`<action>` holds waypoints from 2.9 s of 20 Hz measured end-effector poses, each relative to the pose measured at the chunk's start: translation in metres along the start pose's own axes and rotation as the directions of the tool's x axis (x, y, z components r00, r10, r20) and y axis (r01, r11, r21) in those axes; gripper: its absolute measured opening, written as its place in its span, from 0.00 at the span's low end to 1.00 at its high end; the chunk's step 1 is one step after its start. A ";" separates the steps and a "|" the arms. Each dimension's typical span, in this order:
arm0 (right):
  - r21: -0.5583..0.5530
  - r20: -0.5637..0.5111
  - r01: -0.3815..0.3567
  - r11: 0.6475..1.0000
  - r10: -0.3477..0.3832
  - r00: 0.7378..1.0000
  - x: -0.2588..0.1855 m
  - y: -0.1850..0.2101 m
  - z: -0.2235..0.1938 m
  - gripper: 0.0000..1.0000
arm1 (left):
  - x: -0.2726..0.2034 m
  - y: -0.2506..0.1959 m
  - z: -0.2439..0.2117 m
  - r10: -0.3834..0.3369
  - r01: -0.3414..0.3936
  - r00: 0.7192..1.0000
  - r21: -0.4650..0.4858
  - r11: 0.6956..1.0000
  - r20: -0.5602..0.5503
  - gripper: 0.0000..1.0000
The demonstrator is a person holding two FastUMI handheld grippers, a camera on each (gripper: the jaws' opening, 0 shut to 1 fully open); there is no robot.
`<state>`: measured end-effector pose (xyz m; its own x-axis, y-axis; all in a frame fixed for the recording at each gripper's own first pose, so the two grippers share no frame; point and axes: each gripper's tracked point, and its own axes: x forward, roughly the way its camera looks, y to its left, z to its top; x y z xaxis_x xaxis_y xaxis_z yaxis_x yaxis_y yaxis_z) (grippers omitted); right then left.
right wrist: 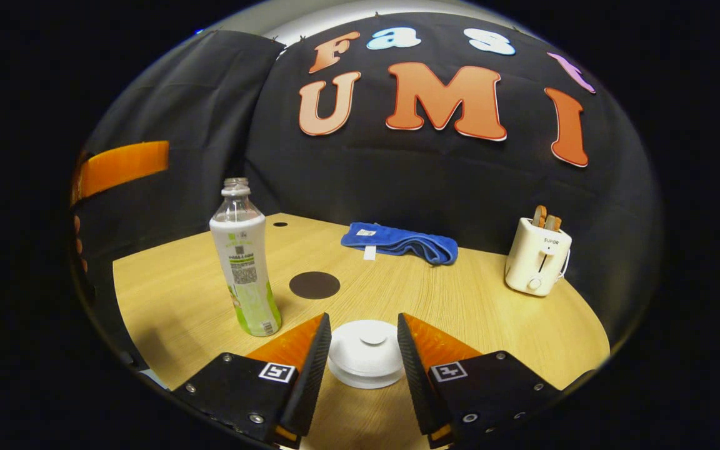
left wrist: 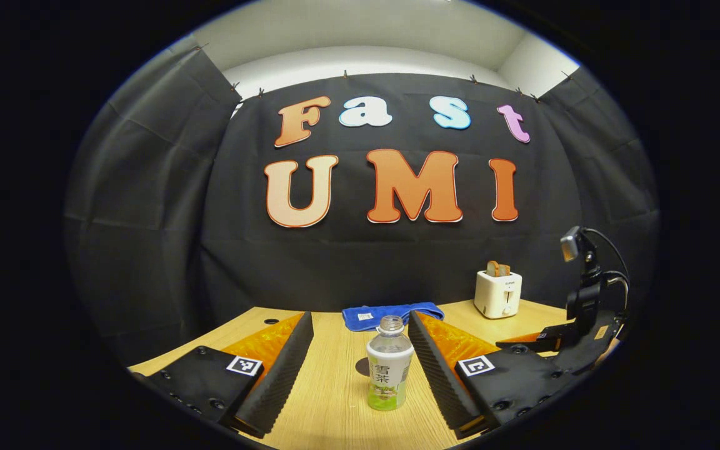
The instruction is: Open the teacup lid with one hand, grasp the water bottle and pour water into the teacup with the other hand; after pouring, place the water bottle on the coaster and then close the teacup lid.
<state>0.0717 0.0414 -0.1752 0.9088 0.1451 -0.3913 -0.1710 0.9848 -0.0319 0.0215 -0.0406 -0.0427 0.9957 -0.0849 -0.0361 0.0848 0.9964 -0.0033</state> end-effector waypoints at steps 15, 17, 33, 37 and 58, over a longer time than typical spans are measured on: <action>-0.011 -0.038 -0.021 1.000 0.021 0.999 0.028 -0.002 -0.011 0.31 | 0.015 -0.016 -0.022 -0.036 0.037 0.998 0.015 0.999 -0.047 0.98; -0.028 -0.031 -0.029 0.999 0.028 0.999 0.027 0.000 -0.010 0.24 | 0.016 -0.020 -0.027 -0.048 0.049 0.997 0.016 0.999 -0.059 0.98; 0.109 0.095 -0.034 0.993 0.023 0.995 -0.006 -0.019 0.027 0.20 | 0.050 -0.046 -0.134 -0.056 0.072 0.963 0.050 0.996 -0.263 0.98; 0.117 0.104 -0.027 0.993 0.015 0.994 -0.013 -0.025 0.029 0.20 | 0.063 -0.040 -0.154 -0.014 0.029 0.948 0.044 0.999 -0.318 0.99; 0.143 0.119 0.073 0.987 -0.091 0.989 -0.036 -0.068 0.027 0.20 | 0.082 -0.007 -0.154 0.130 0.010 0.937 0.397 0.918 -0.324 0.65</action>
<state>0.0605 -0.0283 -0.1345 0.9594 0.0654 -0.2742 -0.0477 0.9963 0.0709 0.0965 -0.0540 -0.1993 0.9324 0.0495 -0.3579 0.1025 0.9136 0.3935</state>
